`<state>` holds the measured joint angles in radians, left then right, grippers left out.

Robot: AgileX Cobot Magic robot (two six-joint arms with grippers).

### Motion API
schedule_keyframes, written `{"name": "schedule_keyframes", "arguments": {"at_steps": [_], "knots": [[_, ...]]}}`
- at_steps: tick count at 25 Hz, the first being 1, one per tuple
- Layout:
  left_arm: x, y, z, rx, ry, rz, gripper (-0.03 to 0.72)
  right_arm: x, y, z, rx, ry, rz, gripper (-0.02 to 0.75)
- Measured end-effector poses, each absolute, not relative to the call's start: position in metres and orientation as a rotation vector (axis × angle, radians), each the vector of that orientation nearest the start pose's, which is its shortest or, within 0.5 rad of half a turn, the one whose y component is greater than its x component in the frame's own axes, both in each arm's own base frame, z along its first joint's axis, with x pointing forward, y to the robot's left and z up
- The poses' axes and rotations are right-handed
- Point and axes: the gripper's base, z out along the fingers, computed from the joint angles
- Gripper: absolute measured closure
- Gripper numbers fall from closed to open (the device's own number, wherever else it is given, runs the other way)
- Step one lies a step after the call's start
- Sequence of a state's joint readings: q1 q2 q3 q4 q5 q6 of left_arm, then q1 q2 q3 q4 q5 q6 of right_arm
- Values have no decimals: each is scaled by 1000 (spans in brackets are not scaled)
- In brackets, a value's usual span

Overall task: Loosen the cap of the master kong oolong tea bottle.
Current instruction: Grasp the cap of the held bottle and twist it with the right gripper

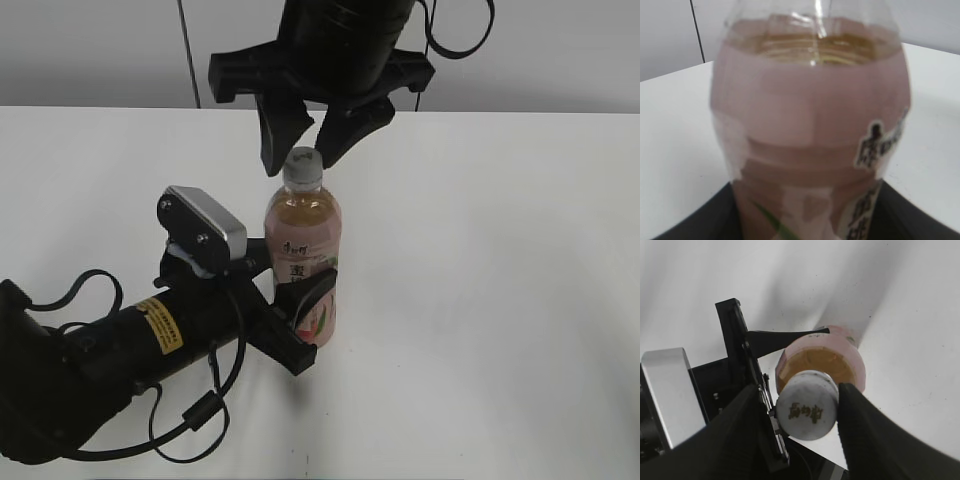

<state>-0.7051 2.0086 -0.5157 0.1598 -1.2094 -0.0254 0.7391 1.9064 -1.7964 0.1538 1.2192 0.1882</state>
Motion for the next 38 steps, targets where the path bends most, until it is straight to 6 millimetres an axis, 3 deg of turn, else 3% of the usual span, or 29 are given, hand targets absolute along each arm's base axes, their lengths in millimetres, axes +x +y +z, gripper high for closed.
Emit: {"name": "schedule_keyframes", "arguments": {"at_steps": [19, 28, 33, 38], "knots": [[224, -208, 101, 754, 1646, -616, 319, 296, 284, 308, -750, 2780, 374, 356], [224, -208, 101, 754, 1646, -616, 319, 298, 288, 299, -750, 2810, 390, 358], [224, -208, 101, 754, 1646, -616, 319, 298, 287, 298, -757, 2807, 368, 447], [224, -208, 101, 754, 1646, -616, 319, 298, 287, 298, -851, 2772, 353, 447]]}}
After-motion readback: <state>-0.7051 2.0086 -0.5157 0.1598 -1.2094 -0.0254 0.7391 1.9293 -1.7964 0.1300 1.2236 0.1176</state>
